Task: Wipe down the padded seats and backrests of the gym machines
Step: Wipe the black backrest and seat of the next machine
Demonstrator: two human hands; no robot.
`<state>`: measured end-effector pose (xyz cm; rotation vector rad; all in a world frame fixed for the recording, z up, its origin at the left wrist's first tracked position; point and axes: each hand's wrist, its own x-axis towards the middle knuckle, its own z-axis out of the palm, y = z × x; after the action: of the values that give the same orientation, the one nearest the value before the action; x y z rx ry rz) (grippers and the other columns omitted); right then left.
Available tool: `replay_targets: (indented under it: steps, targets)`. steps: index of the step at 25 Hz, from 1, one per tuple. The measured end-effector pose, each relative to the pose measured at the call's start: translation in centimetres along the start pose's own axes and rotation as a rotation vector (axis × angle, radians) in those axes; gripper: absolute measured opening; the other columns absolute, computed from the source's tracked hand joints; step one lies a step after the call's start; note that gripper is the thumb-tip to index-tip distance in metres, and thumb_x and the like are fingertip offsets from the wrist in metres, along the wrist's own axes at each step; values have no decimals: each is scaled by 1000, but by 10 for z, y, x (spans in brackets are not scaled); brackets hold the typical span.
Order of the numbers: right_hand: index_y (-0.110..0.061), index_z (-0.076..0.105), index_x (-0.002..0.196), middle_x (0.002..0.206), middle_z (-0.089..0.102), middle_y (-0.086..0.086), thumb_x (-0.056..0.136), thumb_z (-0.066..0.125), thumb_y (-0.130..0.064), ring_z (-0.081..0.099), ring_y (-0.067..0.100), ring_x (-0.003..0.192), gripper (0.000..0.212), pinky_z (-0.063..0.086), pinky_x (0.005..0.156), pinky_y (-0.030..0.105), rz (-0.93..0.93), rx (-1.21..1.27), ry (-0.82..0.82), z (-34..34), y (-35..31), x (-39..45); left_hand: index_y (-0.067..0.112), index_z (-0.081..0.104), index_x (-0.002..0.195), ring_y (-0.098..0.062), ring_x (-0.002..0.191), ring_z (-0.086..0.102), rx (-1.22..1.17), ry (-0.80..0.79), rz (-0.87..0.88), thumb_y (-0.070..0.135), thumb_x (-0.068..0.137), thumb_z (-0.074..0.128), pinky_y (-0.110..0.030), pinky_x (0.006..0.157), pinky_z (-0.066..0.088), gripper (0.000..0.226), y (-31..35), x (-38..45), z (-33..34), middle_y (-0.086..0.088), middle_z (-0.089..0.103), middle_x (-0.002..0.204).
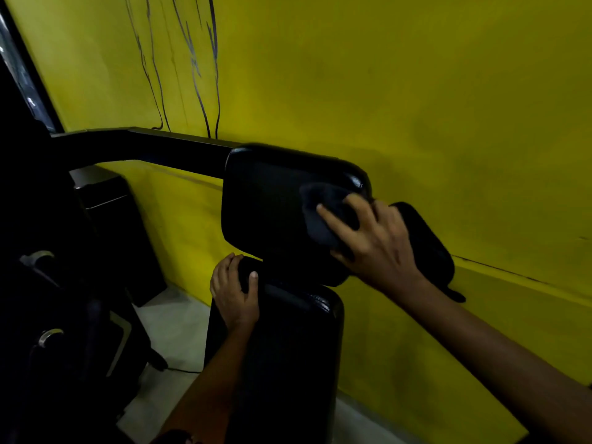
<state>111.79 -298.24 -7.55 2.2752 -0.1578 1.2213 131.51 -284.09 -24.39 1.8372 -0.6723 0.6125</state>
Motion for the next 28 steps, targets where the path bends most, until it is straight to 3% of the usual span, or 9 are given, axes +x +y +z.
replay_targets:
  steps: [5,9,13,18,23,26,28]
  targets:
    - [-22,54,132,122,48,15,80,47,-51,38,32,96,60,43,68,38,313,-68,-67,-6,-1,55,7,54,125,-32,119,46,-6,14,23,52,95,31,-47,96,38,58,4,-1,-1,-13,53,130]
    - [-23,42,139,131,45,12,90,46,-56,38,37,118,59,35,86,43,355,-92,-361,-12,-11,103,8,54,125,-30,120,46,3,34,34,56,96,26,-43,97,36,63,3,-1,0,-11,53,130]
    - [-20,45,132,127,48,11,92,38,-57,41,34,116,54,33,86,42,192,-96,-398,13,-23,150,10,54,126,-29,122,45,-3,36,30,54,95,29,-45,98,37,59,0,-2,2,-8,52,132]
    - [-23,39,138,131,44,12,91,41,-57,40,34,117,59,32,89,42,8,-124,-387,44,-60,182,10,55,124,-31,122,47,-4,39,26,55,95,29,-48,97,39,59,2,-3,-1,-8,53,131]
    - [-19,53,130,137,39,13,90,44,-55,38,33,122,54,30,94,43,-300,-135,-357,62,-87,183,10,55,123,-30,121,47,15,32,14,57,95,28,-48,95,41,61,6,0,-3,-8,54,130]
    - [-31,65,118,127,55,3,74,50,-60,50,25,111,55,28,89,38,-410,-185,-305,71,-95,148,6,55,123,-30,121,47,22,24,-15,58,96,28,-48,96,42,64,6,1,-3,-11,55,129]
    - [-34,70,110,115,64,0,61,55,-62,48,24,101,59,28,82,37,-436,-145,-263,68,-91,113,3,56,122,-30,122,44,27,12,-26,58,96,27,-50,96,42,67,5,-1,-2,-15,55,129]
